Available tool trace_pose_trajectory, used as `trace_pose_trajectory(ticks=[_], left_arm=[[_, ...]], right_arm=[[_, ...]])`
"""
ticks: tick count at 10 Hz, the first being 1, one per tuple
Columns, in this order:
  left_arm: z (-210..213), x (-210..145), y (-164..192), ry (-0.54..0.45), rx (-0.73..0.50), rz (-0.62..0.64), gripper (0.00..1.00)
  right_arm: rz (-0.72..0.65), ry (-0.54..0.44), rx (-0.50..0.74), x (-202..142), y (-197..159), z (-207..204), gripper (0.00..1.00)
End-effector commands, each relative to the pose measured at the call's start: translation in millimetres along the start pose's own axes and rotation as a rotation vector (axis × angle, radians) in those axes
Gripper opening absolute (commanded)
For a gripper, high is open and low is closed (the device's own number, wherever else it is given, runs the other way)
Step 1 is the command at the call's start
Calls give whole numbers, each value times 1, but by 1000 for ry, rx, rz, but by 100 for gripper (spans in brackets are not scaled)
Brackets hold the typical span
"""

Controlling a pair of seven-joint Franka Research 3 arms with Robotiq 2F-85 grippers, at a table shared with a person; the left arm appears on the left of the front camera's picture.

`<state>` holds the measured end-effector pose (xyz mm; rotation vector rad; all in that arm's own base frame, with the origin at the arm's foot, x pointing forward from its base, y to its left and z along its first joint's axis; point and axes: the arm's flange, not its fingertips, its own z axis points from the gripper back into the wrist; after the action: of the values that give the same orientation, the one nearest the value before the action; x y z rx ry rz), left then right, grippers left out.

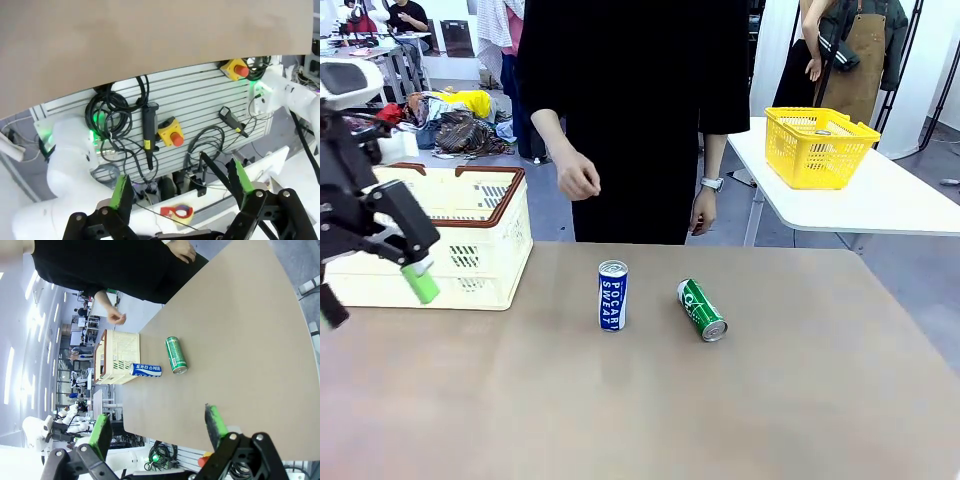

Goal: Place the drinks into the Shopping basket.
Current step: Pick up one drink and place it into the Shopping basket.

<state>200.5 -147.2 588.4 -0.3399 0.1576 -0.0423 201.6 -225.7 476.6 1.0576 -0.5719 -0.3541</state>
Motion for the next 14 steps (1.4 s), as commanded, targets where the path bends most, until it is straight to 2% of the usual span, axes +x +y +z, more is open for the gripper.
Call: trace_pose_trajectory(ticks=[1, 2, 3, 4, 5, 8, 10, 12, 13, 14], left_arm=[[12, 32, -35, 8, 37, 43, 100], [17, 63, -69, 5, 29, 91, 100], [18, 96, -96, 15, -43, 166, 100], [13, 128, -125, 21, -57, 177, 100], [5, 160, -156, 33, -19, 174, 100], [-52, 267, -254, 127, 121, 30, 100], [-111, 321, -327, 71, 275, 93, 100], [-170, 341, -366, 128, 361, 62, 100], [-190, 345, -369, 134, 361, 76, 100], [-207, 346, -366, 95, 350, 122, 100]], right_arm=[[22, -8, 23, 2, 1, 1, 100], [22, -8, 23, 2, 1, 1, 100], [22, -8, 23, 2, 1, 1, 100], [22, -8, 23, 2, 1, 1, 100], [22, -8, 23, 2, 1, 1, 100], [22, -8, 23, 2, 1, 1, 100], [22, -8, 23, 2, 1, 1, 100], [22, -8, 23, 2, 1, 1, 100], [22, -8, 23, 2, 1, 1, 100], [22, -8, 23, 2, 1, 1, 100]])
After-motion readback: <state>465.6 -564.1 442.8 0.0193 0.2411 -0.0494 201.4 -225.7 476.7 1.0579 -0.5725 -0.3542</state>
